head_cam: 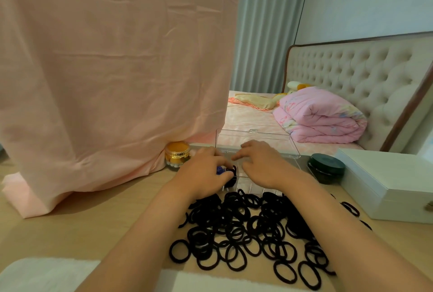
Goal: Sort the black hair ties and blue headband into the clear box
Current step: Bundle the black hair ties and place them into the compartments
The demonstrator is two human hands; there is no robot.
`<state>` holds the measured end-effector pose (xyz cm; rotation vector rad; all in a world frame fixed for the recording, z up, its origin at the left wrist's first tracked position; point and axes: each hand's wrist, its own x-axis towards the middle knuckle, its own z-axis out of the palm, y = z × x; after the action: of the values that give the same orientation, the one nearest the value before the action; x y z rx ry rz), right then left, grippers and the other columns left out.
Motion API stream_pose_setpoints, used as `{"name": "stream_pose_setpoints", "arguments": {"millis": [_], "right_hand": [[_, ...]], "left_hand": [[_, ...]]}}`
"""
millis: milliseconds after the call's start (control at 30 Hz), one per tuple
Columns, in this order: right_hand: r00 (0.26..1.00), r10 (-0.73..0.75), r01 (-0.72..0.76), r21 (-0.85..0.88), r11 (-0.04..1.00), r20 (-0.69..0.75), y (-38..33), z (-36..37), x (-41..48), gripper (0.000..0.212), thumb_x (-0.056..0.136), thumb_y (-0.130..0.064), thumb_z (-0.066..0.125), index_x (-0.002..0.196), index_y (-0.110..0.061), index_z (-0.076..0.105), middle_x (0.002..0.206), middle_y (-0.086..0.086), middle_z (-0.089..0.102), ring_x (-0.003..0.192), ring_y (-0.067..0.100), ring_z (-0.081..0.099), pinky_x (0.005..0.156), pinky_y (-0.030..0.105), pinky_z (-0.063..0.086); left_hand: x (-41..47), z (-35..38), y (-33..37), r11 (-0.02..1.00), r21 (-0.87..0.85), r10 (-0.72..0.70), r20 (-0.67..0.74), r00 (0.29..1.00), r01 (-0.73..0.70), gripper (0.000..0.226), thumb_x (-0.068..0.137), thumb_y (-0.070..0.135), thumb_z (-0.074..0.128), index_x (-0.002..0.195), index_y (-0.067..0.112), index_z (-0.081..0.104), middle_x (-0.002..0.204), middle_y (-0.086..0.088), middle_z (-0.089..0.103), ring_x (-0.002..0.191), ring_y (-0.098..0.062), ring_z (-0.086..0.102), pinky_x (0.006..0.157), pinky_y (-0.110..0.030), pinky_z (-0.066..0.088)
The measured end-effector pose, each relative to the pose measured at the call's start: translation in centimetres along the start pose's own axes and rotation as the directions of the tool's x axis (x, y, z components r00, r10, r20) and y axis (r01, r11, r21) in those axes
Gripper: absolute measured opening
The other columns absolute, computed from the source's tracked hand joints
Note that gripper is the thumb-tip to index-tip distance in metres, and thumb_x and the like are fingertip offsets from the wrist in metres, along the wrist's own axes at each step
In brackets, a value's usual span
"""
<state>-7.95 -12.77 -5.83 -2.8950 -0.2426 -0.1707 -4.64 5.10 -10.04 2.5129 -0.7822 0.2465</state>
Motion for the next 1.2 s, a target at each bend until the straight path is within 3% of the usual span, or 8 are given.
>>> {"name": "stream_pose_setpoints", "arguments": {"millis": [100,167,333,500,667,833,1033,1200], "right_hand": [[0.993,0.004,0.003,0.056,0.998,-0.117,0.2,-1.5,-1.7,0.033,0.098,-0.018,0.048,0.116,-0.032,0.071,0.125,-0.006,0.059,0.109,0.014,0.056,0.1,0.037,0.045],[0.997,-0.011,0.016,0.064,0.998,-0.075,0.0,-2.2,-3.3,0.029,0.097,-0.021,0.051,0.111,-0.034,0.073,0.111,-0.012,0.064,0.09,0.006,0.059,0.089,0.032,0.05],[0.996,-0.068,0.077,-0.153,0.985,0.063,-0.3,-0.7,-6.0,0.026,0.097,-0.03,0.055,0.115,-0.034,0.073,0.11,-0.012,0.072,0.102,0.012,0.066,0.089,0.035,0.055],[0.992,-0.018,0.069,-0.41,0.91,0.126,-0.4,1.3,-6.0,0.028,0.097,-0.042,0.055,0.106,-0.019,0.069,0.097,0.001,0.065,0.088,0.024,0.064,0.076,0.039,0.058],[0.993,0.014,0.036,-0.412,0.911,0.117,-0.2,2.1,-5.6,0.029,0.097,-0.042,0.058,0.103,-0.015,0.068,0.091,0.003,0.059,0.081,0.024,0.058,0.064,0.033,0.045],[0.988,0.044,0.001,-0.296,0.955,0.145,0.3,2.5,-5.2,0.026,0.093,-0.039,0.065,0.111,-0.02,0.072,0.103,0.003,0.068,0.094,0.025,0.065,0.071,0.034,0.052],[0.982,0.011,0.02,-0.159,0.987,0.189,0.6,2.2,-5.3,0.02,0.091,-0.04,0.069,0.105,-0.028,0.076,0.102,-0.003,0.071,0.095,0.021,0.066,0.083,0.038,0.058],[0.975,-0.03,0.031,-0.001,1.0,0.219,1.3,1.0,-5.6,0.015,0.094,-0.033,0.063,0.094,-0.022,0.073,0.094,-0.003,0.071,0.088,0.018,0.067,0.079,0.035,0.057]], "left_hand": [[0.0,0.0,0.1,0.999,0.037,0.004,0.005,1.0,-0.004,0.035,0.094,0.05,0.054,0.125,0.037,0.065,0.128,0.01,0.049,0.123,-0.011,0.041,0.101,-0.034,0.042],[0.1,-0.4,0.5,0.998,0.053,0.023,-0.049,0.999,-0.02,0.032,0.092,0.049,0.056,0.121,0.036,0.065,0.122,0.011,0.049,0.118,-0.01,0.044,0.099,-0.035,0.044],[-0.6,-1.9,3.1,0.991,0.095,0.108,-0.102,0.989,-0.099,0.006,0.09,0.038,0.059,0.094,0.036,0.062,0.093,0.017,0.059,0.087,-0.006,0.056,0.07,-0.027,0.048],[-2.6,-1.8,4.7,0.976,0.21,0.034,0.151,0.988,-0.065,0.017,0.093,0.043,0.059,0.103,0.034,0.071,0.098,0.015,0.07,0.088,-0.005,0.063,0.079,-0.032,0.057],[-3.0,-0.1,5.1,0.918,0.396,-0.064,0.125,0.99,0.009,0.041,0.093,0.058,0.051,0.109,0.027,0.073,0.098,0.006,0.073,0.087,-0.013,0.066,0.077,-0.036,0.059],[-3.1,0.4,5.4,0.915,0.404,-0.113,0.216,0.97,0.016,0.038,0.085,0.062,0.06,0.107,0.033,0.074,0.096,0.009,0.073,0.087,-0.01,0.065,0.076,-0.035,0.058],[-2.8,-0.9,4.8,0.97,0.242,-0.114,0.302,0.946,0.039,0.023,0.092,0.045,0.063,0.101,0.031,0.078,0.089,0.007,0.075,0.081,-0.012,0.068,0.077,-0.038,0.06],[-2.8,-2.3,3.4,0.984,-0.054,-0.147,0.292,0.945,0.17,0.015,0.095,0.038,0.064,0.094,0.029,0.075,0.078,0.007,0.073,0.069,-0.005,0.067,0.066,-0.025,0.055]]}}
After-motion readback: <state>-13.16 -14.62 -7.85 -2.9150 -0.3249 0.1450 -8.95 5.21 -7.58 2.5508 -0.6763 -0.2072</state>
